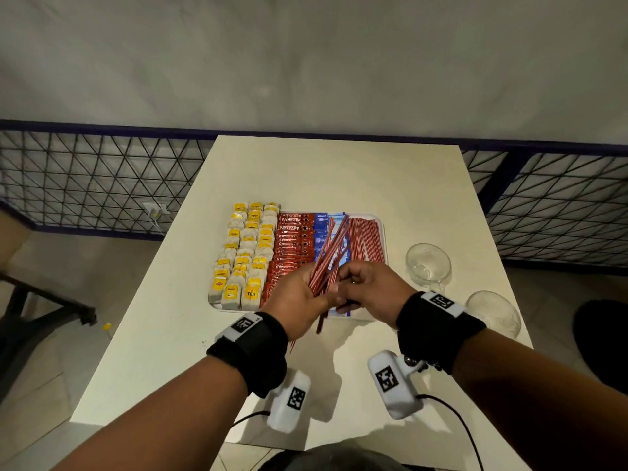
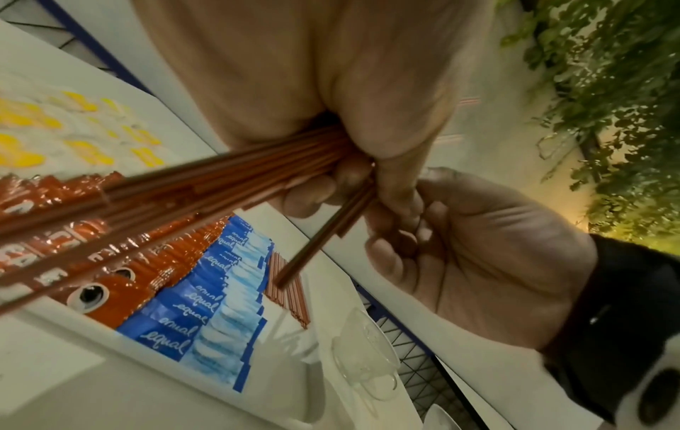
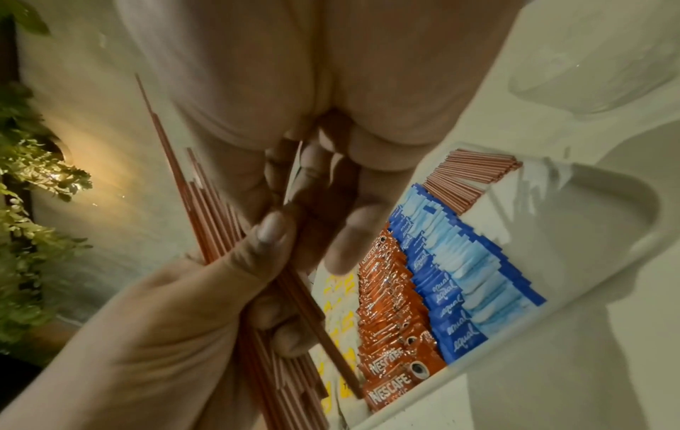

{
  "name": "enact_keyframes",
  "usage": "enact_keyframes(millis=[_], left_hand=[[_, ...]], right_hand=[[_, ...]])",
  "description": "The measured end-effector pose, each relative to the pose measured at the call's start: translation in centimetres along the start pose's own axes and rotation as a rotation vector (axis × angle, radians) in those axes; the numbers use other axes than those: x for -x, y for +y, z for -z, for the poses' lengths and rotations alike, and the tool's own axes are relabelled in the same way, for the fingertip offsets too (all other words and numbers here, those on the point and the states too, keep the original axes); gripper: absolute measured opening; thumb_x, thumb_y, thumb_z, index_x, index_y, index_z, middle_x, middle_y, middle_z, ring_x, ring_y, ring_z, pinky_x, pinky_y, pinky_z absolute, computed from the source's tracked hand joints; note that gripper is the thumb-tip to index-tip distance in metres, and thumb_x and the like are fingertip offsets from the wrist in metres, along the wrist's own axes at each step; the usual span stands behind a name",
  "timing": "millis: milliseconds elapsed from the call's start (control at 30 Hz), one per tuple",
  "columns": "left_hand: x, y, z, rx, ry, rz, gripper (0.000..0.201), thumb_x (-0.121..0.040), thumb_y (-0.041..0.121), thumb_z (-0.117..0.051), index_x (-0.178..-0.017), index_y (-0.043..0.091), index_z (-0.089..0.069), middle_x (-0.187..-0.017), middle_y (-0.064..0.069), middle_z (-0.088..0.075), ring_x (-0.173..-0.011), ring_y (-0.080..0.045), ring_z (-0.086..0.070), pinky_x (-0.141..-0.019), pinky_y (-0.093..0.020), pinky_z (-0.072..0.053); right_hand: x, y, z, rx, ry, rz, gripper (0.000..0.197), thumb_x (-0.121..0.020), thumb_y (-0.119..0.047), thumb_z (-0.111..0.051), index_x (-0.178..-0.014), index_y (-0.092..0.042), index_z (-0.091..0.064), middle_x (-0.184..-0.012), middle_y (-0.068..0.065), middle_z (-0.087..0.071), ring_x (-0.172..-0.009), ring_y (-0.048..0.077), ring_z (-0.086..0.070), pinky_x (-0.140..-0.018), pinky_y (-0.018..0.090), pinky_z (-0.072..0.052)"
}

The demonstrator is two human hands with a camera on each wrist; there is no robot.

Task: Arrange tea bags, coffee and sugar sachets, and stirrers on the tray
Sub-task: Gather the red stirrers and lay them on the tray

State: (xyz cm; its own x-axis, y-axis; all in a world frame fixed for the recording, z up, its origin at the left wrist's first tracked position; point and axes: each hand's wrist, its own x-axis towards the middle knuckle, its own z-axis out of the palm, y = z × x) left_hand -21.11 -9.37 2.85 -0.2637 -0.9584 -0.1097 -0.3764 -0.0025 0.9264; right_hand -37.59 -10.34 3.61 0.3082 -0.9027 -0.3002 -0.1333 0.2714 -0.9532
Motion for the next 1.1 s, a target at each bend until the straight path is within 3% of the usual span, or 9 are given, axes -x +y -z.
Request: enact_keyframes(millis=[133, 267, 400, 500, 567, 767, 900, 967, 1100], left_hand=[[-0.3, 0.2, 0.2, -0.127, 0.014, -0.050, 0.010, -0.092, 0.027, -0.063, -0.102, 0.027, -0.063, -0.089, 0.006, -0.071, -0.082, -0.011, -0.067, -0.073, -0.030, -0.055], [-1.1, 1.2, 1.8, -0.046, 0.079, -0.031, 0.006, -0.097, 0.028, -0.055, -0.092, 0.030, -0.057, -0.075, 0.010, -0.062, -0.064, -0.002, -0.056, -0.064, -0.022, -0.044], [-1.5, 4.4, 2.1, 0.307, 0.114, -0.074, 0.027, -0.097, 0.038, -0.051, -0.084, 0.015, -0.051, -0.069, -0.001, -0.058, -0.055, -0.016, -0.053, -0.053, -0.029, -0.046], [-1.9, 6.0, 1.1, 0.423, 0.056, -0.231, 0.031, -0.092, 0.043, -0.052, -0.082, 0.014, -0.051, -0.064, 0.003, -0.052, -0.061, -0.021, -0.052, -0.066, -0.040, -0.048], [-1.8, 6.1, 0.6, 0.361, 0.023, -0.261, 0.031, -0.091, 0.041, -0.051, -0.079, 0.012, -0.056, -0.065, 0.000, -0.056, -0.064, -0.020, -0.054, -0.072, -0.035, -0.048], [-1.3, 5.0, -0.2, 0.264, -0.034, -0.178, 0.020, -0.094, 0.024, -0.058, -0.080, 0.010, -0.063, -0.072, -0.001, -0.064, -0.073, -0.013, -0.063, -0.076, -0.021, -0.051], [-1.5, 4.4, -0.3, 0.246, -0.019, -0.127, 0.016, -0.089, 0.032, -0.061, -0.083, 0.017, -0.064, -0.072, 0.004, -0.066, -0.075, -0.011, -0.065, -0.076, -0.021, -0.051], [-1.4, 4.4, -0.5, 0.279, -0.005, -0.079, 0.003, -0.090, 0.023, -0.067, -0.087, 0.022, -0.065, -0.078, 0.003, -0.070, -0.079, -0.009, -0.068, -0.076, -0.020, -0.052], [-1.5, 4.2, -0.6, 0.309, -0.001, -0.108, 0.012, -0.087, 0.010, -0.069, -0.096, 0.018, -0.068, -0.088, 0.002, -0.072, -0.085, -0.006, -0.069, -0.075, -0.015, -0.052]], right_hand=[[-0.2, -0.2, 0.2, 0.039, 0.061, 0.015, 0.021, -0.086, -0.010, -0.068, -0.069, -0.021, -0.074, -0.070, 0.002, -0.071, -0.066, 0.016, -0.064, -0.068, 0.032, -0.054], [-0.2, 0.0, 0.0, -0.157, 0.142, -0.023, 0.014, -0.096, -0.022, -0.055, -0.090, -0.016, -0.066, -0.091, 0.003, -0.061, -0.072, 0.018, -0.057, -0.069, 0.036, -0.053], [-0.2, 1.3, -0.6, -0.438, 0.144, -0.340, 0.042, -0.098, -0.047, -0.043, -0.092, -0.008, -0.058, -0.090, 0.010, -0.061, -0.079, 0.025, -0.060, -0.074, 0.039, -0.050], [-0.3, 1.4, -1.1, -0.554, -0.012, -0.444, 0.074, -0.094, -0.064, -0.028, -0.112, 0.001, -0.058, -0.102, 0.018, -0.061, -0.086, 0.030, -0.062, -0.081, 0.043, -0.050], [-0.2, 0.8, -1.2, -0.652, -0.094, -0.422, 0.087, -0.094, -0.067, -0.023, -0.126, 0.007, -0.053, -0.107, 0.023, -0.061, -0.088, 0.034, -0.064, -0.086, 0.046, -0.049], [0.6, -1.0, -1.2, -0.761, -0.191, -0.266, 0.060, -0.094, -0.061, -0.030, -0.133, -0.023, -0.055, -0.130, 0.010, -0.061, -0.120, 0.031, -0.058, -0.106, 0.054, -0.039], [0.7, -1.0, -1.2, -0.752, -0.181, -0.293, 0.062, -0.093, -0.063, -0.030, -0.130, -0.023, -0.057, -0.127, 0.010, -0.063, -0.118, 0.031, -0.056, -0.107, 0.054, -0.037], [0.5, -0.8, -1.1, -0.773, -0.161, -0.309, 0.062, -0.094, -0.062, -0.029, -0.132, -0.021, -0.056, -0.128, 0.011, -0.062, -0.118, 0.031, -0.058, -0.105, 0.053, -0.040], [0.1, -0.6, -1.2, -0.778, -0.156, -0.286, 0.058, -0.096, -0.056, -0.033, -0.133, -0.018, -0.055, -0.128, 0.012, -0.062, -0.118, 0.031, -0.058, -0.105, 0.053, -0.041]])
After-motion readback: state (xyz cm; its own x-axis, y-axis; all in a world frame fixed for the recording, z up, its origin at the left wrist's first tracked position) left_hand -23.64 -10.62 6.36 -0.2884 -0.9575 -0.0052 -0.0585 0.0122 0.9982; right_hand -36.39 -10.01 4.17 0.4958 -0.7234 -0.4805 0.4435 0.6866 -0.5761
